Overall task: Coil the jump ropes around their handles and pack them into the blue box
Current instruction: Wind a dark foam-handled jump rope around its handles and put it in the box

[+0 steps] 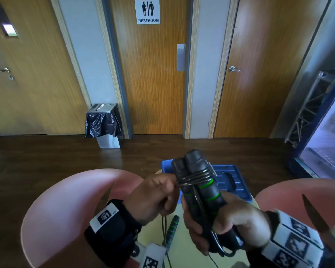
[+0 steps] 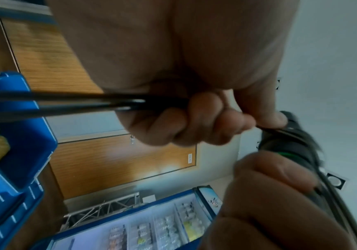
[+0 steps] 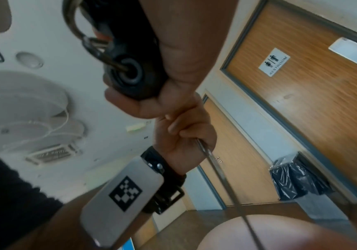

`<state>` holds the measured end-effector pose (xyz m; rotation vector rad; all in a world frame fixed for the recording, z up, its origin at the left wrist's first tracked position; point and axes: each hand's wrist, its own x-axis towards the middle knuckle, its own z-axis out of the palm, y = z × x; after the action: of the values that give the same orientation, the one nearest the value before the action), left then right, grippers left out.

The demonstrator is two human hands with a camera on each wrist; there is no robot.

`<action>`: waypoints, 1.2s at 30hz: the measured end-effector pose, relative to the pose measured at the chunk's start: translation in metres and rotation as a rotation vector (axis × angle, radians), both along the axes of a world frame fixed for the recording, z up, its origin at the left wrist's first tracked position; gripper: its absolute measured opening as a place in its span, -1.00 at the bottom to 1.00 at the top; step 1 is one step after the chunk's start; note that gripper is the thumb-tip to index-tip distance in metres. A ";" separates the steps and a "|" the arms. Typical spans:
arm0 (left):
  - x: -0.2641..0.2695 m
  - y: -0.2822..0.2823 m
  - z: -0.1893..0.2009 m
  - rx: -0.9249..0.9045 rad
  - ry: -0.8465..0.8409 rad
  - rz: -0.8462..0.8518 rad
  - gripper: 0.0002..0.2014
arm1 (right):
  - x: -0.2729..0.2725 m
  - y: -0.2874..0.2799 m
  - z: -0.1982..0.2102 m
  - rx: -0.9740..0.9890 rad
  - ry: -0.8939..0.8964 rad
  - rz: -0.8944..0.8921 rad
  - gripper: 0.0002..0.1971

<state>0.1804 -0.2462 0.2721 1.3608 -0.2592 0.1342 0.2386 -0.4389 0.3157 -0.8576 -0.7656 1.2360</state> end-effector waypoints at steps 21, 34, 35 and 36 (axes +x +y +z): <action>0.004 0.009 0.021 0.212 0.185 0.427 -0.51 | 0.018 0.005 -0.020 -0.209 0.135 -0.311 -0.35; 0.006 0.001 0.006 0.175 0.077 0.317 -0.52 | 0.003 0.005 -0.014 0.035 0.230 -0.027 -0.55; 0.007 0.002 0.007 0.175 0.061 0.284 -0.48 | 0.004 0.005 -0.014 0.022 0.180 -0.021 -0.55; 0.008 0.005 0.006 0.176 0.056 0.246 -0.41 | 0.004 0.003 -0.014 -0.007 0.104 -0.021 -0.56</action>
<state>0.1879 -0.2410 0.2778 1.5661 -0.0556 0.2835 0.2426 -0.4358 0.3017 -0.7992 -0.6679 1.2550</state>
